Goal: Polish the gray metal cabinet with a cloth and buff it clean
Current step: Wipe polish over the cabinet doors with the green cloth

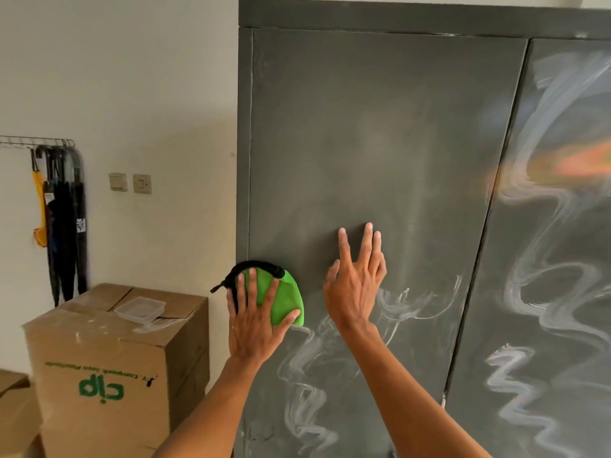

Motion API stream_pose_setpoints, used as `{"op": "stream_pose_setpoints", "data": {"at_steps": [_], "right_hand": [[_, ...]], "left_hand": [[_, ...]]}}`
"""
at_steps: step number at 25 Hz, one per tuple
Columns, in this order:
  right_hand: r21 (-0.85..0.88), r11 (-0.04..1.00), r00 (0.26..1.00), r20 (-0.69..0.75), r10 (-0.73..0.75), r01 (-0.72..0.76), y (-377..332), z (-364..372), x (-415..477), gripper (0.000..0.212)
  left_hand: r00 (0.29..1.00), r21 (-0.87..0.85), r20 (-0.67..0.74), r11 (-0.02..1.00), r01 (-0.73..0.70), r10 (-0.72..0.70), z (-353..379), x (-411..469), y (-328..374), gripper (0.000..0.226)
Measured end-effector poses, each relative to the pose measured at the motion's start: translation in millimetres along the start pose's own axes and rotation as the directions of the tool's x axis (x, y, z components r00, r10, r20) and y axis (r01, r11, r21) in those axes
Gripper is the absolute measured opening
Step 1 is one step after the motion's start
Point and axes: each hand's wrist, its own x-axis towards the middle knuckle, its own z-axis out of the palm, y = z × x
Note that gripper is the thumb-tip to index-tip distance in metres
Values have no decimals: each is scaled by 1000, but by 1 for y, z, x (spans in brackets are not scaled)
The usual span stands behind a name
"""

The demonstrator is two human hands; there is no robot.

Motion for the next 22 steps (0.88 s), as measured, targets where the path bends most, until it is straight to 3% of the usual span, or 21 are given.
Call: {"op": "stream_pose_setpoints", "data": {"at_steps": [6, 14, 22], "right_hand": [[8, 1000, 1000, -6, 0, 0, -28, 12, -1, 64], [-24, 997, 995, 67, -77, 79, -22, 21, -38, 70], [45, 997, 993, 102, -60, 56, -26, 16, -35, 72]], "left_hand": [[986, 23, -25, 986, -162, 163, -28, 49, -2, 86], [992, 49, 65, 992, -113, 110, 18, -42, -5, 81], [978, 65, 2, 976, -207, 207, -33, 55, 4, 86]]}}
